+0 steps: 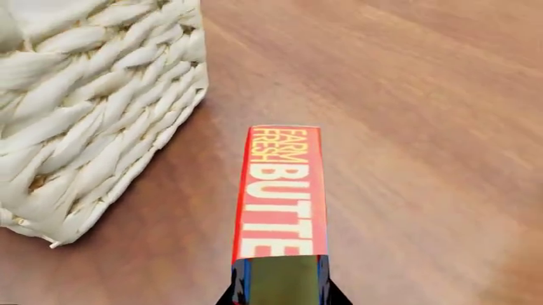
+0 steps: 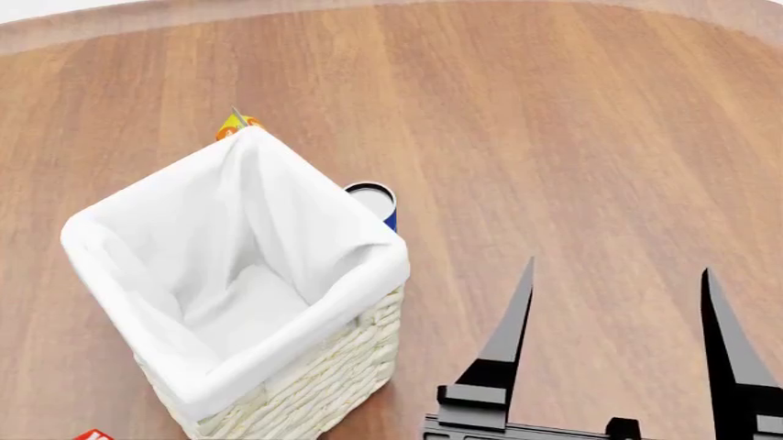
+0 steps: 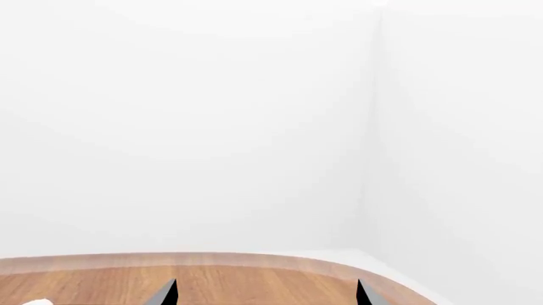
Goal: Pick up the butter and put it in the basket.
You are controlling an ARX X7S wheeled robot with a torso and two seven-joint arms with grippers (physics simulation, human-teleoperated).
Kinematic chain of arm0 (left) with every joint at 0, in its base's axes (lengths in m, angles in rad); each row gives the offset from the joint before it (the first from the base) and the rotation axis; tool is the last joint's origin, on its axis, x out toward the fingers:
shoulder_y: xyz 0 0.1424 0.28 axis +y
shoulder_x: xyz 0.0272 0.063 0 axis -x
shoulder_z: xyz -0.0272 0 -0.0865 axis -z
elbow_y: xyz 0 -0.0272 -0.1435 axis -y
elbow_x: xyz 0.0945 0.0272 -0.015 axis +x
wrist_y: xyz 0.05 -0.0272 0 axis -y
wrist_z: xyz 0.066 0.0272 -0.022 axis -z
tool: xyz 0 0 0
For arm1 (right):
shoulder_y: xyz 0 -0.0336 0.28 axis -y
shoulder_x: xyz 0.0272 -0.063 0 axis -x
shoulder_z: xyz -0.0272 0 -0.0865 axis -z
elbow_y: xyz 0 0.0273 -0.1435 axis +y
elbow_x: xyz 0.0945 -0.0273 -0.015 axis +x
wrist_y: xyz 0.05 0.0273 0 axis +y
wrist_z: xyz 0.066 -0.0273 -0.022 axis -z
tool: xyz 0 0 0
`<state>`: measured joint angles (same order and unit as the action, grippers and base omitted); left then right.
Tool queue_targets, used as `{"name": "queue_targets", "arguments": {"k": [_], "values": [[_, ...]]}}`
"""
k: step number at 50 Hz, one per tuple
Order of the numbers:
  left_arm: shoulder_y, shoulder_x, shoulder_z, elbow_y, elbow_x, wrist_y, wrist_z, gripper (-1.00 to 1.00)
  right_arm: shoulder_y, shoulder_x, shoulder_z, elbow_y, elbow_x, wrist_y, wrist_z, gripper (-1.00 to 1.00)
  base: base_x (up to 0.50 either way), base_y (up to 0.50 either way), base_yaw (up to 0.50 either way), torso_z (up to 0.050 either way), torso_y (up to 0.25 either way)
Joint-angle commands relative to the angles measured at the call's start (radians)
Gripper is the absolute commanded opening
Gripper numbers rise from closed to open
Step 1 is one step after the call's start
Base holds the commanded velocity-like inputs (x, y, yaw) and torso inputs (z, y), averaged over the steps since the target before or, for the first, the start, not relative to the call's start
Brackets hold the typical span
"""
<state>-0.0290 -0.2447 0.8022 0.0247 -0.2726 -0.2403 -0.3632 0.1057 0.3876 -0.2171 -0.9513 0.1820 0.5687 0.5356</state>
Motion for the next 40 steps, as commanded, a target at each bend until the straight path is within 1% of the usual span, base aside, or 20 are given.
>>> {"name": "queue_targets", "arguments": {"k": [1, 12, 21, 32, 40], "values": [[-0.008, -0.035, 0.028, 0.218, 0.011, -0.063, -0.004, -1.00, -0.001, 0.004, -0.001, 0.007, 0.002, -0.010, 0.004, 1.00, 0.00, 0.00, 0.00, 0.000, 0.000], [-0.020, -0.063, 0.042, 0.456, 0.000, -0.181, -0.039, -1.00, 0.003, 0.007, 0.001, -0.004, 0.010, 0.001, 0.011, 1.00, 0.00, 0.00, 0.00, 0.000, 0.001], [-0.041, -0.065, 0.042, 0.561, 0.000, -0.249, -0.068, -1.00, 0.001, 0.012, 0.006, -0.007, 0.017, -0.005, 0.014, 1.00, 0.00, 0.00, 0.00, 0.000, 0.001], [-0.084, -0.064, 0.016, 0.643, -0.001, -0.328, -0.106, -1.00, 0.005, 0.017, 0.010, -0.016, 0.028, 0.002, 0.020, 1.00, 0.00, 0.00, 0.00, 0.000, 0.000], [-0.108, -0.073, -0.007, 0.634, 0.015, -0.338, -0.124, -1.00, 0.007, 0.021, 0.010, -0.020, 0.032, 0.004, 0.025, 1.00, 0.00, 0.00, 0.00, 0.000, 0.001]]}}
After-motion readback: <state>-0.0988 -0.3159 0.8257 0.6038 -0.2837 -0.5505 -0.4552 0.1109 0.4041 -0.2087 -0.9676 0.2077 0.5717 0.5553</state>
